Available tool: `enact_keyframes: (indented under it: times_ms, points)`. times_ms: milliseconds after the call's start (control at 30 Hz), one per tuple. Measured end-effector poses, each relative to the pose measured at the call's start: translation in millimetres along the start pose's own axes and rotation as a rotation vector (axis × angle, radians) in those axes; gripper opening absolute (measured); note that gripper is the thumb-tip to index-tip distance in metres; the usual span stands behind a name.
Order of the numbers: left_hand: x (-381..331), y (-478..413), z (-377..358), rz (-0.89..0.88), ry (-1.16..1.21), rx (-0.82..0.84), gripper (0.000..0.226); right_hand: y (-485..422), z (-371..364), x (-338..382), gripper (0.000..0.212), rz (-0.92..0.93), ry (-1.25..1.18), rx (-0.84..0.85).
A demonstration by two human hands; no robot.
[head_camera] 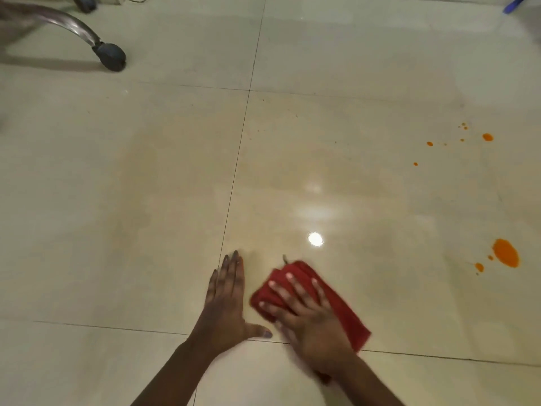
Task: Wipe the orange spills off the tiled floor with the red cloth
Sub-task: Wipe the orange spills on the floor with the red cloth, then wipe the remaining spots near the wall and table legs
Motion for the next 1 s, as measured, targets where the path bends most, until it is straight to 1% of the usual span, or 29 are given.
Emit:
enact_keyframes:
  times_ms: [33,100,133,167,200,267,300,333,367,400,433,467,500,533,567,600,633,700,733,767,833,867,900,1000]
  points:
    - [-4,2,-2,-0.009,-0.006,-0.009,0.138,2,4,-25,0.043,-0.054,0.012,-0.021]
    - [-8,-2,-4,-0.03,-0.046,-0.02,0.14,-28,23,-79,0.045,-0.253,-0.011,-0.074]
    - [-10,-4,-6,-0.05,-0.072,-0.008,0.141,-48,32,-97,0.048,-0.349,-0.03,-0.082]
    - [-14,-6,-4,-0.068,-0.082,0.0,0.139,-67,35,-101,0.048,-0.392,-0.042,-0.05]
    - [-16,-6,-3,-0.08,-0.084,0.004,0.138,-76,30,-91,0.047,-0.374,-0.042,-0.017]
    - [-18,-6,-5,-0.073,-0.088,0.025,0.133,-76,17,-50,0.047,-0.21,-0.064,0.041]
    - [-21,-3,-5,-0.065,-0.09,0.009,0.126,-63,13,-32,0.048,-0.13,-0.114,0.044]
    - [-26,0,-4,-0.054,-0.075,-0.029,0.114,-49,13,-27,0.048,-0.103,-0.219,0.022]
    - [-31,5,-1,-0.027,-0.043,-0.065,0.101,-37,19,-33,0.044,-0.165,-0.416,-0.015]
    - [-32,6,-1,0.028,-0.001,-0.084,0.089,-35,25,-50,0.041,-0.279,-0.656,-0.088]
    - [-37,9,1,0.077,0.04,-0.107,0.077,-28,35,-74,0.042,-0.426,-0.801,-0.211]
    - [-42,10,7,0.114,0.069,-0.154,0.065,-17,44,-98,0.043,-0.59,-0.8,-0.309]
    - [-48,10,13,0.141,0.091,-0.207,0.055,-7,47,-115,0.041,-0.753,-0.67,-0.303]
    - [-57,11,20,0.16,0.109,-0.253,0.046,4,46,-126,0.036,-0.878,-0.525,-0.228]
    - [-64,9,23,0.177,0.135,-0.281,0.038,12,41,-131,0.032,-0.946,-0.453,-0.124]
    - [-68,4,21,0.196,0.18,-0.271,0.032,17,34,-132,0.029,-0.987,-0.509,-0.048]
    - [-74,-1,16,0.215,0.25,-0.236,0.025,21,30,-130,0.024,-1.012,-0.667,-0.025]
    - [-79,-8,-3,0.314,0.432,-0.116,0.012,24,34,-121,0.006,-1.014,-1.015,-0.035]
    - [-82,-8,-6,0.377,0.548,-0.092,0.018,22,38,-114,0.009,-0.987,-1.135,-0.024]
    - [-84,-5,-10,0.447,0.718,-0.075,0.027,22,42,-105,0.012,-0.941,-1.234,0.001]
    - [-101,6,-14,0.552,1.161,-0.05,0.032,21,60,-79,0.011,-0.809,-1.362,0.051]
    - [-108,10,-12,0.568,1.307,-0.053,0.031,23,68,-66,0.01,-0.739,-1.363,0.072]
    - [-110,13,-8,0.568,1.37,-0.079,0.03,24,74,-56,0.01,-0.687,-1.318,0.08]
    - [-103,29,1,0.622,1.442,-0.19,0.022,32,86,-43,0.018,-0.641,-1.109,0.01]
Point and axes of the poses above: each hand's wrist, its own y-axis away from the middle knuckle, its own z-axis out of the back of the hand, x = y × z, the point moved 10 cm from there along -y, towards the middle knuckle, and after that the axes turned 3 degrees about -z, right-handed, at the moved point
